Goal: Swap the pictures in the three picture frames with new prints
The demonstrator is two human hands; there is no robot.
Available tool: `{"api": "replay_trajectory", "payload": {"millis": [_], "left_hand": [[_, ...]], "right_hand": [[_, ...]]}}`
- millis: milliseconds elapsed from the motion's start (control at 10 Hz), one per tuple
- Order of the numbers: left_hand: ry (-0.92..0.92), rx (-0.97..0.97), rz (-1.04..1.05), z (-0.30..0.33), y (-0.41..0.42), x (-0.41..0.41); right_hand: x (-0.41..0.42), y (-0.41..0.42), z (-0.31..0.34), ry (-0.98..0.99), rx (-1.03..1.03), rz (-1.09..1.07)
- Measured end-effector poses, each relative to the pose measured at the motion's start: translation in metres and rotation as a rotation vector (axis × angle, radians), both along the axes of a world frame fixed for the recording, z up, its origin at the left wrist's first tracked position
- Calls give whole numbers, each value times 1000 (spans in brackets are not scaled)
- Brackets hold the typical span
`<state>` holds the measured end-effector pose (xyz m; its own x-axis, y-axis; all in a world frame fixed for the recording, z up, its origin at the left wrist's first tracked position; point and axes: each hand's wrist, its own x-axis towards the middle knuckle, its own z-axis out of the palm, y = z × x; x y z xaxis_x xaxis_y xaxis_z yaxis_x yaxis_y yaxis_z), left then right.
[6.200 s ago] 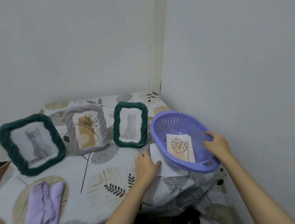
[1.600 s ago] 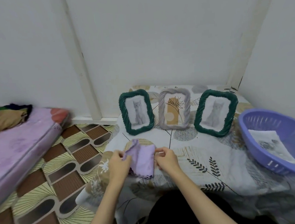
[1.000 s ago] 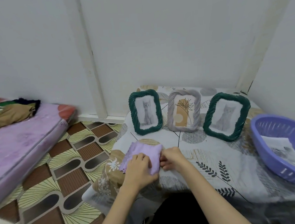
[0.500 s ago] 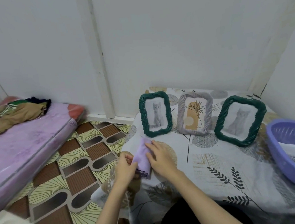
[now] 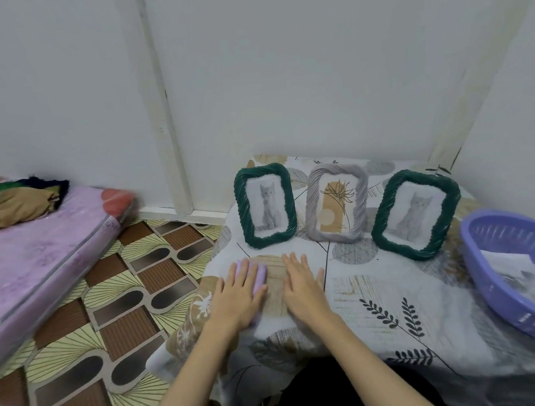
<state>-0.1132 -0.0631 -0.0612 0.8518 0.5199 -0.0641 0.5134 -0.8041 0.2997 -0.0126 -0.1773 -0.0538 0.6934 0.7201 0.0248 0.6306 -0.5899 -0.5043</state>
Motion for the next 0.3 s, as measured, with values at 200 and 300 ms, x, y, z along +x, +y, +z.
{"api": "replay_trajectory", "payload": {"millis": [200,300], "left_hand": [[66,-13,31,10,5,11],[-241,44,72,5,-21,-3]], "right_hand": [[10,-34,-9,59,104,-20],[-12,-62,-13,19,227,48]]}}
